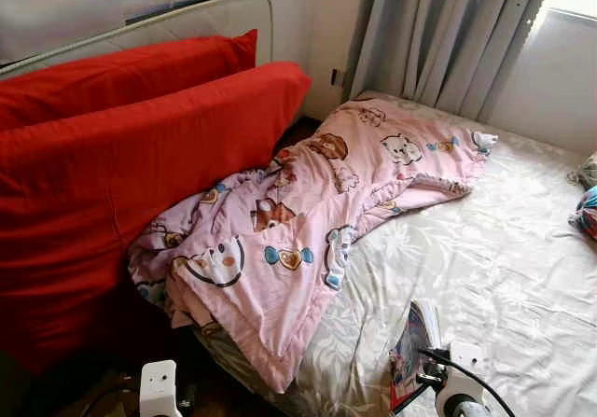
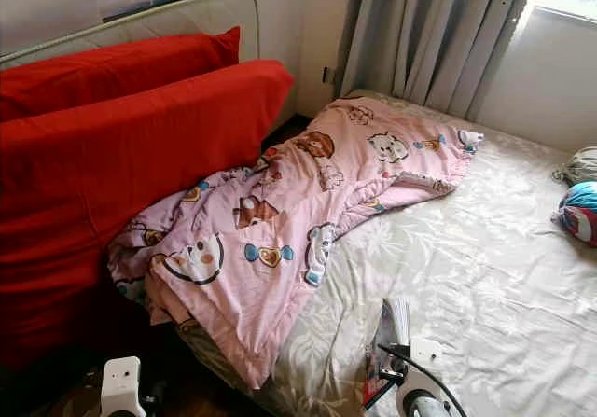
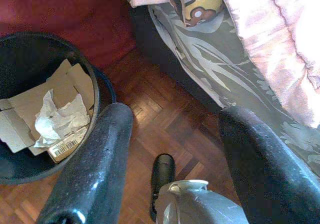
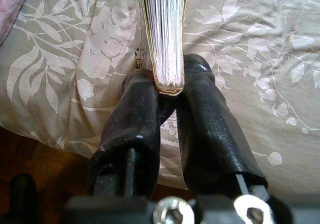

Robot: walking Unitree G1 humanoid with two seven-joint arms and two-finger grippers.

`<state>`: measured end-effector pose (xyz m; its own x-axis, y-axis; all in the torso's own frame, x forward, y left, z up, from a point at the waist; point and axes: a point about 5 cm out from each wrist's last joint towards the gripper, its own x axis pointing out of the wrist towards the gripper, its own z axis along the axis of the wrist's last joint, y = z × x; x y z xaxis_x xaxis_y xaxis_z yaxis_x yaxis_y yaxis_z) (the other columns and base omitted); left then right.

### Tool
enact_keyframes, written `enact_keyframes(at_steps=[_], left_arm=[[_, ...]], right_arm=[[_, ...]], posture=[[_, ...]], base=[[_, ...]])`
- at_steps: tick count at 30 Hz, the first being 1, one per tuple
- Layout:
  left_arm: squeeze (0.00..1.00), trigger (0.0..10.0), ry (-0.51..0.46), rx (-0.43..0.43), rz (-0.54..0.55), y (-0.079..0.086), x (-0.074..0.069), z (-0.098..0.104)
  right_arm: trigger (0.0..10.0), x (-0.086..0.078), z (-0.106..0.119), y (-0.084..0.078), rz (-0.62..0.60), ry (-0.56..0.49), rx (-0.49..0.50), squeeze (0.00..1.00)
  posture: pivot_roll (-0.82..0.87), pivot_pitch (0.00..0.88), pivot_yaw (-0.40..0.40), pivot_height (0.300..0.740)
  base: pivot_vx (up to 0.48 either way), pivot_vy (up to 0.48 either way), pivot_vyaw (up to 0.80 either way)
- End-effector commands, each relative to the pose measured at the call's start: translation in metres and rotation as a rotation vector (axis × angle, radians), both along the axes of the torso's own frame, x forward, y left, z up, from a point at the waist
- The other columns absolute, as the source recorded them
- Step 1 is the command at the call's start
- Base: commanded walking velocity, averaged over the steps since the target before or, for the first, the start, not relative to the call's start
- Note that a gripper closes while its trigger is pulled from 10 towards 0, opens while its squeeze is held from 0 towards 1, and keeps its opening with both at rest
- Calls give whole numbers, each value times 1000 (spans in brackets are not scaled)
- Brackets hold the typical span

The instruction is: Clean up the room

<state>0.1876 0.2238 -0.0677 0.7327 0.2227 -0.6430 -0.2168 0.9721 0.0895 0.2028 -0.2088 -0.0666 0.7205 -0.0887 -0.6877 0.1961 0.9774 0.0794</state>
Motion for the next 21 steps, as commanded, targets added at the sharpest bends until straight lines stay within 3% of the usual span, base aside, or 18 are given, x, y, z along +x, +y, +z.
enact_keyframes(at_steps=[1, 6, 15, 21], left_arm=[[0, 10000, 103, -110, -32, 4, -24, -13], [0, 10000, 101, -99, -62, 2, -21, -12], [0, 10000, 96, -99, -59, -1, -20, -12], [0, 10000, 90, -109, -43, -1, -21, -12]], right_arm=[[10000, 67, 75, -8, -52, -568, -115, 0], [10000, 55, 58, -4, -19, -458, -116, 0], [10000, 54, 56, -7, -51, -444, -90, 0], [10000, 52, 54, -10, -59, -421, -92, 0]], posture=[[91, 0, -83, 740], [94, 0, -85, 740], [92, 0, -88, 740], [94, 0, -91, 740]], base=[[0, 0, 0], [0, 0, 0], [0, -330, 0], [0, 0, -98]])
